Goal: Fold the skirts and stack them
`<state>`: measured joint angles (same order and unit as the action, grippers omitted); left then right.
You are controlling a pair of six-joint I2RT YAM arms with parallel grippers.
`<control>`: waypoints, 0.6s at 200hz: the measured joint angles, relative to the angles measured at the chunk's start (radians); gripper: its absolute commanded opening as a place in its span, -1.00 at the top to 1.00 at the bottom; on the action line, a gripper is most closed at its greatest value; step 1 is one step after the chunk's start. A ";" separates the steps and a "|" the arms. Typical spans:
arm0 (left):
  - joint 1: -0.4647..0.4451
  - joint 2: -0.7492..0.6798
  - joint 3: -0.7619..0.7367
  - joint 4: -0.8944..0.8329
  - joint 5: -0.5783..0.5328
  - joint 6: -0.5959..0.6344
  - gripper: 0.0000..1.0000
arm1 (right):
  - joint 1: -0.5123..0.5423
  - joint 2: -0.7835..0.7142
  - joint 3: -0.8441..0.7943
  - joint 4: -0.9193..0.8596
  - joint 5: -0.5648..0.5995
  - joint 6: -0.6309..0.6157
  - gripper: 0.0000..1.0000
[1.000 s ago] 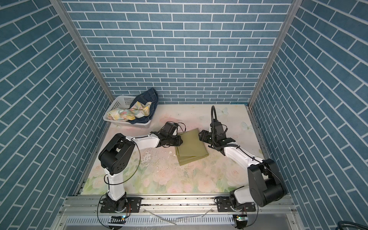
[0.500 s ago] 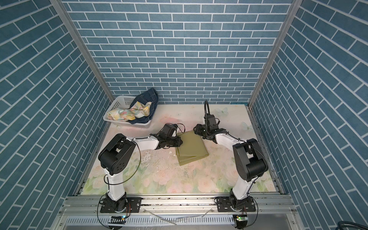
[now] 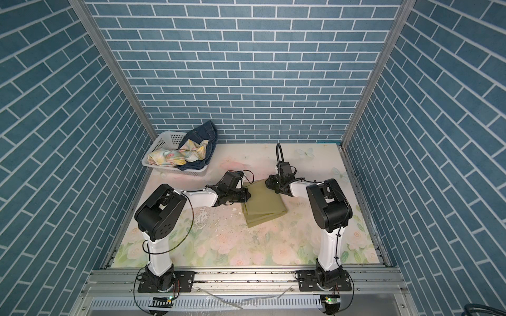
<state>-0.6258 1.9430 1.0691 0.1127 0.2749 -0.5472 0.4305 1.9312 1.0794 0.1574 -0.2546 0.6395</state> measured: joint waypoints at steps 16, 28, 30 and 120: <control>0.000 0.000 0.000 0.000 0.000 -0.002 0.71 | 0.006 -0.057 -0.017 -0.026 0.021 -0.016 0.35; 0.000 0.000 0.000 0.000 0.000 -0.003 0.71 | 0.011 -0.118 -0.035 -0.049 0.045 -0.021 0.35; 0.000 0.000 0.000 0.001 0.000 -0.003 0.71 | 0.013 -0.130 -0.039 -0.054 0.048 -0.023 0.35; 0.000 0.000 -0.003 0.007 0.000 -0.011 0.72 | 0.113 -0.352 -0.410 -0.040 0.148 -0.007 0.38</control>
<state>-0.6258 1.9430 1.0657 0.1196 0.2749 -0.5587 0.5430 1.5787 0.6693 0.1169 -0.1062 0.6323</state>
